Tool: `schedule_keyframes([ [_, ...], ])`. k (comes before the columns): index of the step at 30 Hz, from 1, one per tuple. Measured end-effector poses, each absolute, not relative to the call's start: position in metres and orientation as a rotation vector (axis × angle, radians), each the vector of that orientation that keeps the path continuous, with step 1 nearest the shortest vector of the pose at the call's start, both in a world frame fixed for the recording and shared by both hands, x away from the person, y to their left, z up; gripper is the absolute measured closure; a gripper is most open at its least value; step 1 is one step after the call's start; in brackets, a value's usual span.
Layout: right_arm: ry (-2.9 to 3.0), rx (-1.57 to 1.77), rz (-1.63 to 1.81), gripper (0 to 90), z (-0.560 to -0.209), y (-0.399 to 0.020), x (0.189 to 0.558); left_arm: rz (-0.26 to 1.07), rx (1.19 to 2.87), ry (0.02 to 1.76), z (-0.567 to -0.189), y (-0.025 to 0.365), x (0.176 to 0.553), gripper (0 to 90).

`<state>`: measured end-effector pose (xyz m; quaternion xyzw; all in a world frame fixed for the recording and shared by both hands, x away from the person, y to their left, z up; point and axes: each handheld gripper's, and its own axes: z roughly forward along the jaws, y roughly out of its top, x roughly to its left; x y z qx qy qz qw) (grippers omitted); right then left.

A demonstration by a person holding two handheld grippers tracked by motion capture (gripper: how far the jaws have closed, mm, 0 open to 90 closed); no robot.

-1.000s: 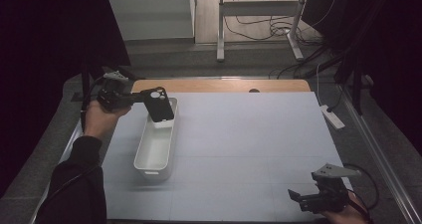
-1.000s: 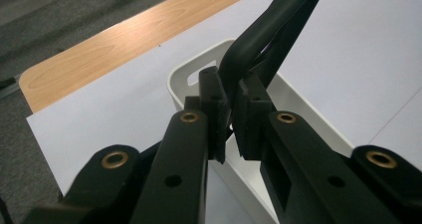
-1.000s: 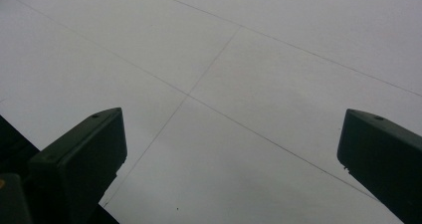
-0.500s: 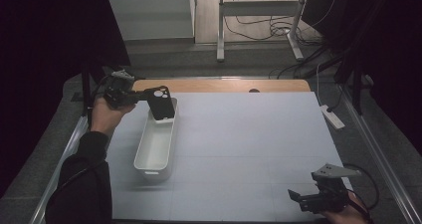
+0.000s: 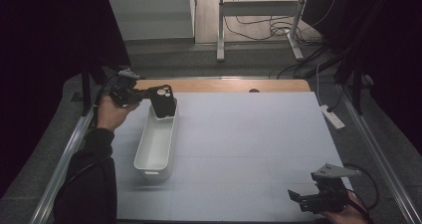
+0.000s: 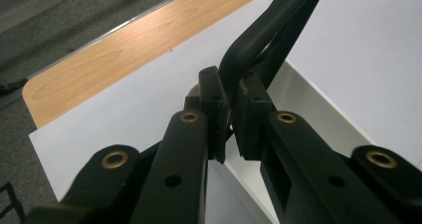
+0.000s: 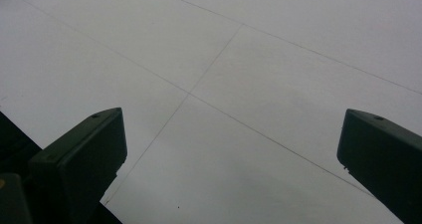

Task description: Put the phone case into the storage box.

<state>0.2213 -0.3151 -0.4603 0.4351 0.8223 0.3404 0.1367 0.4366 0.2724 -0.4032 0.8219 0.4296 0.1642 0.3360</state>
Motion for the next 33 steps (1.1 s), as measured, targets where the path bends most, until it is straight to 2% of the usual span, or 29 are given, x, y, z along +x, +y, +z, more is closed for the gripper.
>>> schedule_keyframes([
  [22,2.387,1.262,0.989,0.0,-0.461,-0.315,0.222,0.455,2.125,1.129,-0.418,0.272,0.452,82.7],
  [30,2.387,1.265,0.991,0.0,-0.461,-0.316,0.222,0.486,2.07,1.189,-0.421,0.272,0.458,78.9],
  [33,2.387,1.266,0.992,0.0,-0.461,-0.316,0.222,0.482,2.056,1.199,-0.421,0.273,0.458,74.7],
])
